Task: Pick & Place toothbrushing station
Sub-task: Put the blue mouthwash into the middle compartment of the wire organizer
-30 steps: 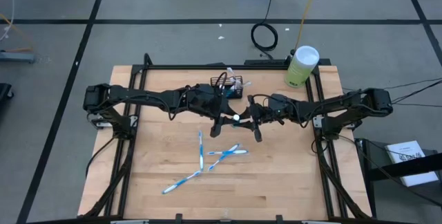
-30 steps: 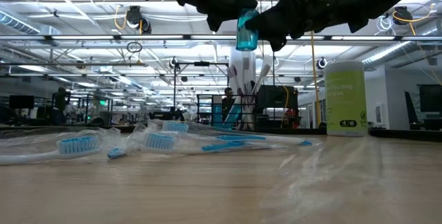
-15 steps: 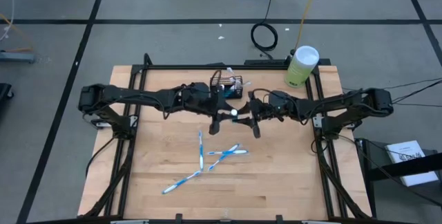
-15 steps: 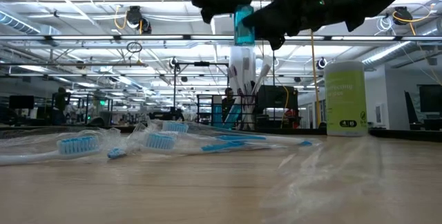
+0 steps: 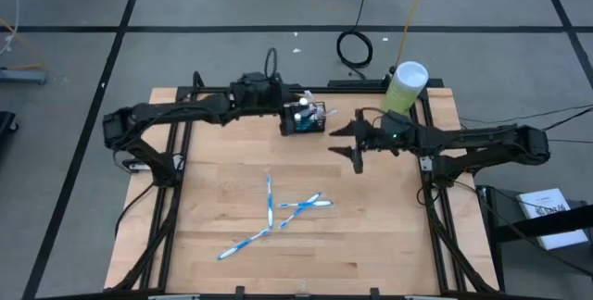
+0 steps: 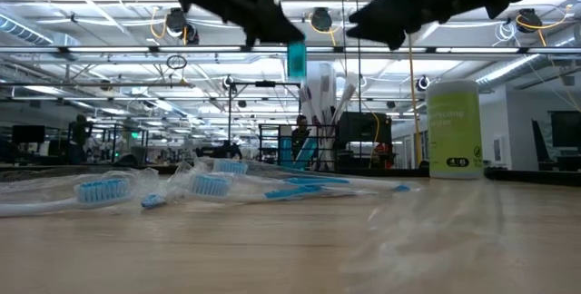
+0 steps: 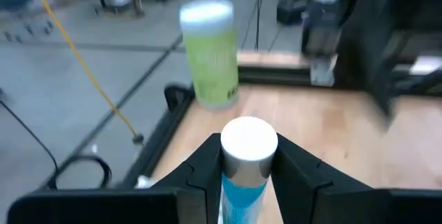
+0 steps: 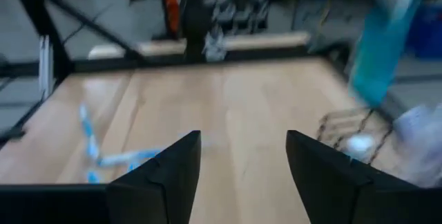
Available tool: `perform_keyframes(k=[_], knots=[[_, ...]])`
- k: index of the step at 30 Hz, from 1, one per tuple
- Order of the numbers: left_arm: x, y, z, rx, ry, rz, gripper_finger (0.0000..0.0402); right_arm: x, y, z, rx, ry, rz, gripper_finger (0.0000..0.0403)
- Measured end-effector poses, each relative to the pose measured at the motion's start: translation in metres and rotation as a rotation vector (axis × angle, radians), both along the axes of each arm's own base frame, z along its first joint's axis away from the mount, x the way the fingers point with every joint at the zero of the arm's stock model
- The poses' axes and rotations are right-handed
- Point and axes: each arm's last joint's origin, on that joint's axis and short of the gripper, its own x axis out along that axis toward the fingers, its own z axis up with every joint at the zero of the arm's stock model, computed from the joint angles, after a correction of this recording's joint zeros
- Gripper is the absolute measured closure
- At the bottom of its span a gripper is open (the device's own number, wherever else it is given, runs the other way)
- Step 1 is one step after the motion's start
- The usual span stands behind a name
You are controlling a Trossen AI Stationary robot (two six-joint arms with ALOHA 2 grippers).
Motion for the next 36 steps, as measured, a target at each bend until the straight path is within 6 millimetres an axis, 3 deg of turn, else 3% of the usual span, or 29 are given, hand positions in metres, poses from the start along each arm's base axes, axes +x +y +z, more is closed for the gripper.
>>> perform_keyframes(k=[8, 16, 25, 33, 36], knots=[[0.009, 0.044, -0.046, -0.041, 0.061, 0.033, 0.0302, -0.005, 0.001, 0.006, -0.038, -0.020, 0.006, 0.0206], [0.019, 0.069, -0.083, -0.076, 0.074, 0.014, 0.0302, -0.004, 0.001, 0.002, -0.040, 0.010, 0.010, 0.0207], [0.026, 0.076, -0.114, -0.123, 0.119, 0.003, 0.0302, -0.004, 0.001, 0.002, -0.042, 0.010, 0.008, 0.0207], [0.028, 0.077, -0.126, -0.147, 0.149, 0.003, 0.0302, -0.004, 0.000, 0.002, -0.048, 0.009, 0.008, 0.0206], [0.028, 0.076, -0.126, -0.162, 0.149, 0.012, 0.0276, -0.004, 0.000, 0.002, -0.048, 0.009, 0.008, 0.0207]])
